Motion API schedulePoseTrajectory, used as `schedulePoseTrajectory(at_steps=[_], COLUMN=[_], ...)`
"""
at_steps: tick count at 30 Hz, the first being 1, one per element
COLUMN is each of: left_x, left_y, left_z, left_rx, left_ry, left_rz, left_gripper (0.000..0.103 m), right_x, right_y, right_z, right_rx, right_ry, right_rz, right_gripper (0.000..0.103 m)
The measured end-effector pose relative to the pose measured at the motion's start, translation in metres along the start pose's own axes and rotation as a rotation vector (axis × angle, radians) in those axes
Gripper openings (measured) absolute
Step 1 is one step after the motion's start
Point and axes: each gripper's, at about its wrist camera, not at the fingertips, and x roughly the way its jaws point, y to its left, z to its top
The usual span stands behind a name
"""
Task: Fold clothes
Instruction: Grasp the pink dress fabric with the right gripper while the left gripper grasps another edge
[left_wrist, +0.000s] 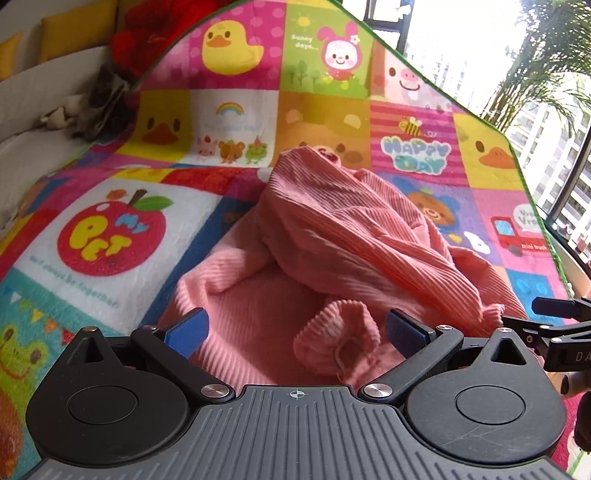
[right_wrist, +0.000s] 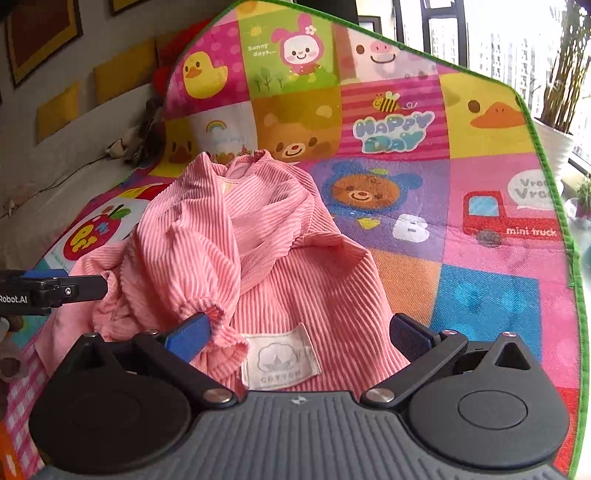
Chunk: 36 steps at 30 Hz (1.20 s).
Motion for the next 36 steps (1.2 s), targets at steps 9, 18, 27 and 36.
schedulePoseTrajectory(at_steps=[9,18,27,36], left_x=[0.052,0.048,0.006,0.054], left_y=[0.016,0.019,0.029,0.044], left_z=[0.027,0.017,0.024,0.042], left_rx=[-0.036,0.029,0.162,0.25], left_ry=[0.054,0.021,-0.169,-0.086], left_rz=[-0.018,-0.053,-0.013,0.064], left_gripper=[0.103,0.103,0.103,0.067], right_x=[0.022,0.02,-0.024,0.042], right_y=[-0.027,-0.036,-0.035,-0.02], right_z=[-0.006,-0.007,0.01,0.034], right_rx=[0.166,0.205,-0.05,-0.307], right_ry=[0.031,0.006,-0.214,-0.133], right_rz=[0.115,0.157,0.056,-0.068], right_gripper=[0.103,0.103,0.103,0.076])
